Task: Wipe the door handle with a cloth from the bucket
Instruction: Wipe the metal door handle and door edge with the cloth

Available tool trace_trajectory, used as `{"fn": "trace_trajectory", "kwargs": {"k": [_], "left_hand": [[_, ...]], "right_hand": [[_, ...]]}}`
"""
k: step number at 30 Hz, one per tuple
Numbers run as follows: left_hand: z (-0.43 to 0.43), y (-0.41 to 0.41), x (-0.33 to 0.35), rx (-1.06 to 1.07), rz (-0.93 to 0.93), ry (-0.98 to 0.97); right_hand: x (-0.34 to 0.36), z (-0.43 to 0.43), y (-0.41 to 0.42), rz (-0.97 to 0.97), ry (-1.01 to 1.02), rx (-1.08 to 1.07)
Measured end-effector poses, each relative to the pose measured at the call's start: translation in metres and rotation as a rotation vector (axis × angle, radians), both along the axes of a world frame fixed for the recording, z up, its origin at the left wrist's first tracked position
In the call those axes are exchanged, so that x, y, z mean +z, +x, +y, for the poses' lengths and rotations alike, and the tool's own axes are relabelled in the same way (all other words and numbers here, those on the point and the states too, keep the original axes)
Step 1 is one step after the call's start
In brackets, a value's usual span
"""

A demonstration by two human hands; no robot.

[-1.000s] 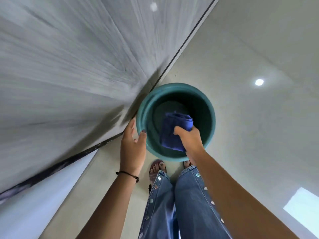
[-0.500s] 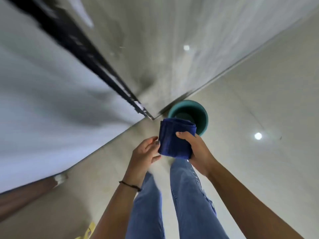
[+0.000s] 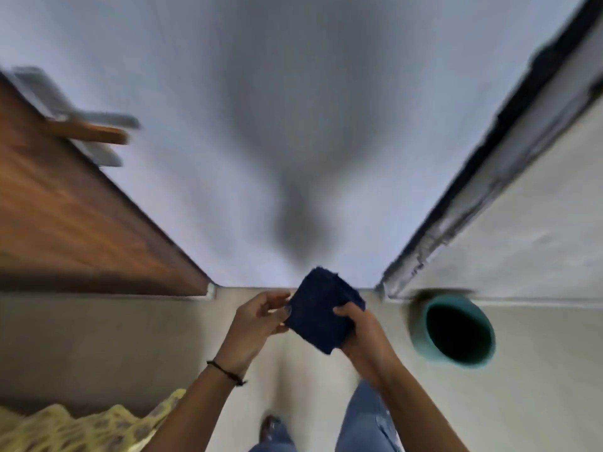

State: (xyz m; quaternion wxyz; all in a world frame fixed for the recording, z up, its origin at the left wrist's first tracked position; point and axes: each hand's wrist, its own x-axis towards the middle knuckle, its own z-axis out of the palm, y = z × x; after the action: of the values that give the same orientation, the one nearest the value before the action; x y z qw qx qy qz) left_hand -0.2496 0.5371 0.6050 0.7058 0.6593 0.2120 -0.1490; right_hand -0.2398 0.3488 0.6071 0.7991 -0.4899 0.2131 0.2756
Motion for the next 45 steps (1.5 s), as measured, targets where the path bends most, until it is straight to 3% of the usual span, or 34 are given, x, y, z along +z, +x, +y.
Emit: {"fn": "trace_trajectory", "kwargs": {"k": [6, 12, 19, 25, 35, 37, 40, 45], "left_hand": [[0.119, -0.026, 0.025, 0.246, -0.061, -0.107], [0.199, 0.014, 0.044, 0.439, -0.154, -0.122], [0.296, 0.084, 0.06, 0.589, -0.244, 0.349], [0.355, 0.134, 0.067, 0.637, -0.513, 0.893], [0.418, 0.187, 0.045, 0.416, -0.724, 1.351], [0.427, 0.193, 0.038, 0.389, -0.745, 1.414], [0.437, 0.199, 0.028, 0.374, -0.8, 1.497], [0.444, 0.208, 0.023, 0.411, -0.884, 1.54]], "right_hand": [[0.037, 0.12, -0.008, -0.123, -0.049, 0.097], [0.053, 0.189, 0.043, -0.247, -0.114, 0.08], [0.079, 0.251, 0.111, -0.445, -0.252, -0.058], [0.113, 0.314, 0.158, -0.818, -0.513, -0.1], [0.105, 0.425, 0.195, -1.288, -1.018, -0.016], [0.095, 0.438, 0.194, -1.327, -1.216, 0.061], [0.087, 0.44, 0.187, -1.329, -1.295, 0.164], [0.085, 0.442, 0.196, -1.367, -1.476, 0.102]]}}
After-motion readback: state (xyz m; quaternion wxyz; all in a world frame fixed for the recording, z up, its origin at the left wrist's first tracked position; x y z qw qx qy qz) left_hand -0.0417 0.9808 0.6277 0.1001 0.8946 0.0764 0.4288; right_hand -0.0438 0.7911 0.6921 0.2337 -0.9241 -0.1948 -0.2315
